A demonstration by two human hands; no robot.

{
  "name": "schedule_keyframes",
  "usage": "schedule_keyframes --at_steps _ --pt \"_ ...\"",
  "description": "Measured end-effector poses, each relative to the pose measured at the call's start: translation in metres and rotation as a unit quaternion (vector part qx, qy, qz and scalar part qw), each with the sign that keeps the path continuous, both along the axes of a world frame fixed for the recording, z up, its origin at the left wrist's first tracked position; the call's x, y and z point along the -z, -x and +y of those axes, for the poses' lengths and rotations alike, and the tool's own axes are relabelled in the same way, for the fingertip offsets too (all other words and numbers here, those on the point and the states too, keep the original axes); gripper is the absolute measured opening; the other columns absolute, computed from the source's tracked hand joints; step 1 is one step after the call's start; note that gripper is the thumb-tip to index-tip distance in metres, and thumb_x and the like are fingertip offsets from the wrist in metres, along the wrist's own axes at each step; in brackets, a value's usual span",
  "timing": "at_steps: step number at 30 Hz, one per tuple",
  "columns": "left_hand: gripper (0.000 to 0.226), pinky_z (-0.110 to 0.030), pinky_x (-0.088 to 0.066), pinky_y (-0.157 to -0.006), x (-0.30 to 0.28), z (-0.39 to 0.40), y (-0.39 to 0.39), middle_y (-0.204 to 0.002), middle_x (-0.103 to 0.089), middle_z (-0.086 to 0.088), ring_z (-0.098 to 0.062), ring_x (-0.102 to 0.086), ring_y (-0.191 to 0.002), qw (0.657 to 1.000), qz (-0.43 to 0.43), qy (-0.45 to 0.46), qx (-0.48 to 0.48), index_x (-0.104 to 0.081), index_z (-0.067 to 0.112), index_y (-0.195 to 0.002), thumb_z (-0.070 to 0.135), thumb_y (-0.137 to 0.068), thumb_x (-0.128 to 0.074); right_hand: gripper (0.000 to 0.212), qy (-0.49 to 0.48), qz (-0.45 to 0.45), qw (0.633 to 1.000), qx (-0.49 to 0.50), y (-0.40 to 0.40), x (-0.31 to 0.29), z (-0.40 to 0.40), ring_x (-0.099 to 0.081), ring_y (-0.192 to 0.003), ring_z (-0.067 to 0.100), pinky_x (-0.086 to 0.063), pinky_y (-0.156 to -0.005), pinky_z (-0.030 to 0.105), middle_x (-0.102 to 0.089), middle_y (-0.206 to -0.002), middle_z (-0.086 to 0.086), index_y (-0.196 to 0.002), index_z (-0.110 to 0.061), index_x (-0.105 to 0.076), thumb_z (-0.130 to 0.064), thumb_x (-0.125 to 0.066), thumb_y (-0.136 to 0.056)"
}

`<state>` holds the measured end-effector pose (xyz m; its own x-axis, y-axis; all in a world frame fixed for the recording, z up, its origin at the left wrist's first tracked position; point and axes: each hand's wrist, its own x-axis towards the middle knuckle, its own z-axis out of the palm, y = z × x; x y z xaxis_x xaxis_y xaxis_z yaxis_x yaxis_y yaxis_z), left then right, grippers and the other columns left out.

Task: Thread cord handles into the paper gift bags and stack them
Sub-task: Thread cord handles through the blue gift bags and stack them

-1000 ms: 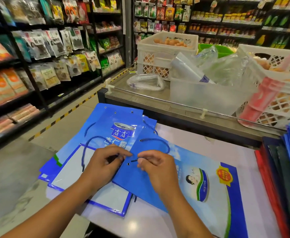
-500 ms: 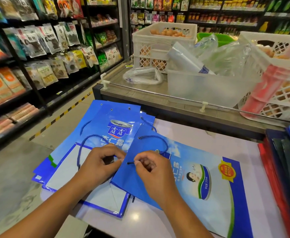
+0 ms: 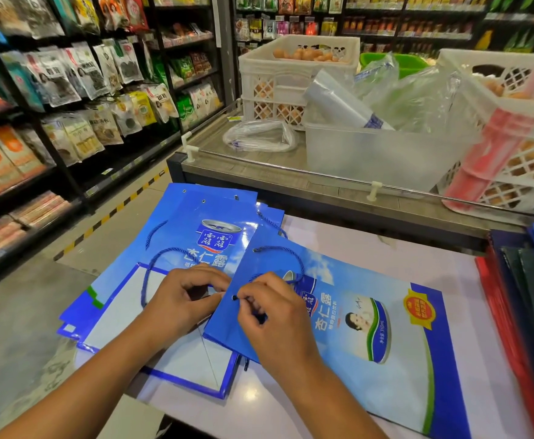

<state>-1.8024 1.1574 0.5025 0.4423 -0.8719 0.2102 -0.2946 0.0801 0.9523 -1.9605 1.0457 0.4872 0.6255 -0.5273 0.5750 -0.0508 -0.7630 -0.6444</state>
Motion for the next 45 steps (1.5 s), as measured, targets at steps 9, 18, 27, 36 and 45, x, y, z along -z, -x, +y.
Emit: schedule_keyframes --at_steps 9,18,27,36,45 --pt "0.026 -0.041 -0.061 -0.091 0.000 0.002 0.000 -0.108 -0.076 -0.005 -0.026 -0.068 -0.112 0.999 0.017 -0.040 -0.002 -0.082 0.019 -0.098 -0.004 -0.092 -0.071 0.009 -0.019 0.010 0.999 -0.028 -0.002 0.004 0.002 -0.060 -0.086 0.001 -0.044 -0.075 0.004 -0.064 -0.098 -0.007 -0.100 -0.017 -0.075 -0.012 -0.071 -0.095" --pt "0.016 -0.029 -0.059 -0.085 -0.007 -0.003 0.005 -0.098 -0.077 -0.004 -0.022 -0.072 -0.096 0.999 -0.017 -0.034 -0.013 -0.083 0.022 -0.087 0.030 -0.078 -0.073 0.011 -0.079 0.006 0.996 -0.028 -0.006 0.011 0.000 -0.059 -0.083 0.000 -0.050 -0.073 0.011 -0.065 -0.098 -0.010 -0.098 -0.022 -0.074 -0.013 -0.070 -0.094" --pt "0.018 -0.031 -0.061 -0.085 -0.005 -0.004 0.002 -0.103 -0.077 -0.005 -0.024 -0.071 -0.103 0.999 -0.012 -0.045 -0.006 -0.083 0.022 -0.088 0.033 -0.077 -0.075 0.009 -0.120 0.026 0.992 -0.038 -0.002 0.008 -0.003 -0.059 -0.078 0.001 -0.047 -0.068 0.009 -0.062 -0.094 -0.013 -0.098 -0.025 -0.072 -0.016 -0.072 -0.095" --pt "0.026 -0.034 -0.059 -0.090 -0.002 -0.002 -0.009 -0.110 -0.075 -0.007 -0.027 -0.069 -0.108 0.998 -0.029 -0.049 0.039 -0.081 0.005 -0.099 0.020 -0.078 -0.076 0.012 -0.142 0.033 0.989 -0.028 -0.007 0.007 -0.006 -0.059 -0.074 0.004 -0.046 -0.067 0.011 -0.062 -0.083 -0.015 -0.086 -0.020 -0.076 -0.009 -0.077 -0.088" --pt "0.011 -0.044 -0.059 -0.085 0.002 -0.005 -0.010 -0.100 -0.076 -0.008 -0.028 -0.071 -0.096 0.998 -0.014 -0.048 0.029 -0.081 0.011 -0.091 0.014 -0.082 -0.085 0.017 -0.187 0.029 0.980 -0.052 0.000 -0.002 -0.004 -0.061 -0.075 0.013 -0.049 -0.068 0.015 -0.063 -0.085 -0.009 -0.091 -0.022 -0.076 -0.006 -0.075 -0.090"
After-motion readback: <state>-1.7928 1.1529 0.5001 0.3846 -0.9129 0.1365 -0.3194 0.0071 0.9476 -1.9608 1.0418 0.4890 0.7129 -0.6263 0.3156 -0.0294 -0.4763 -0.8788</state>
